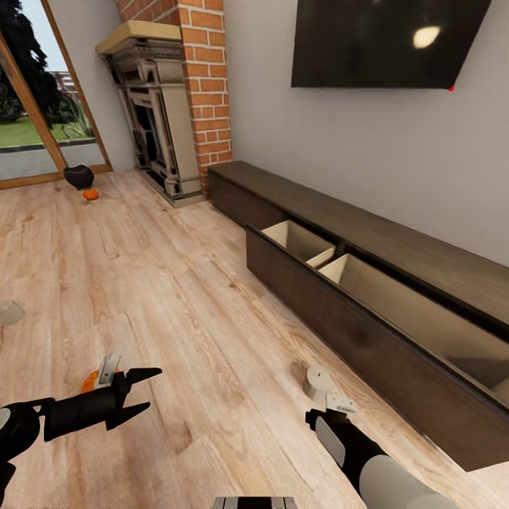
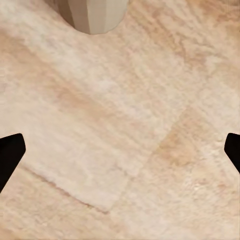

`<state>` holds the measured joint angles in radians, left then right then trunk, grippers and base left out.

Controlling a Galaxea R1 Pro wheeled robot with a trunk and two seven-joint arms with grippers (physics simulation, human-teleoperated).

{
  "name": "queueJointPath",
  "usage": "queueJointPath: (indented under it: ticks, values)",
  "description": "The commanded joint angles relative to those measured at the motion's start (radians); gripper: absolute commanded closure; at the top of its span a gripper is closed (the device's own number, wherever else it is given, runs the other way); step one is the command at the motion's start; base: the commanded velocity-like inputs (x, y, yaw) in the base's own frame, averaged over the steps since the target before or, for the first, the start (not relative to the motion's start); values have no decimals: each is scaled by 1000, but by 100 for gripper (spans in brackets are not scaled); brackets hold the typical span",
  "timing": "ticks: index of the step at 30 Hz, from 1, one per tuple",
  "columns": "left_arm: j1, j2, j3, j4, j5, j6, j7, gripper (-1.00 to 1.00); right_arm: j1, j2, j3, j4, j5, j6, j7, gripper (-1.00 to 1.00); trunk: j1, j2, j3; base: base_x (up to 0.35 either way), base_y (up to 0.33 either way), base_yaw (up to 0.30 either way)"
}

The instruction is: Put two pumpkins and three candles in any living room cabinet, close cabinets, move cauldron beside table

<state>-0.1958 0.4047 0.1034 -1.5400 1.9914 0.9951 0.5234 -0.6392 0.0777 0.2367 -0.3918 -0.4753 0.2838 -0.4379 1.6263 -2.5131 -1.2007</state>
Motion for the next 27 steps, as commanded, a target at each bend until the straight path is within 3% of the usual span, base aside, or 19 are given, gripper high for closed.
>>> queueJointPath:
  ticks: [1, 8, 27]
  values:
    - [-1, -1, 1, -1, 10, 2, 10, -100, 0, -5, 8, -1, -7, 2, -5, -100, 0, -1, -5, 0, 0, 0]
    - [-1, -1, -1, -1, 10, 2, 10, -100, 0, -14, 7, -2, -10, -1, -3, -100, 3, -2, -32, 0, 0, 0]
    - [-1, 0, -3, -1, 10, 2, 10, -100, 0, -17, 4, -2, -12, -2, -3, -100, 3, -2, -32, 43, -25, 0]
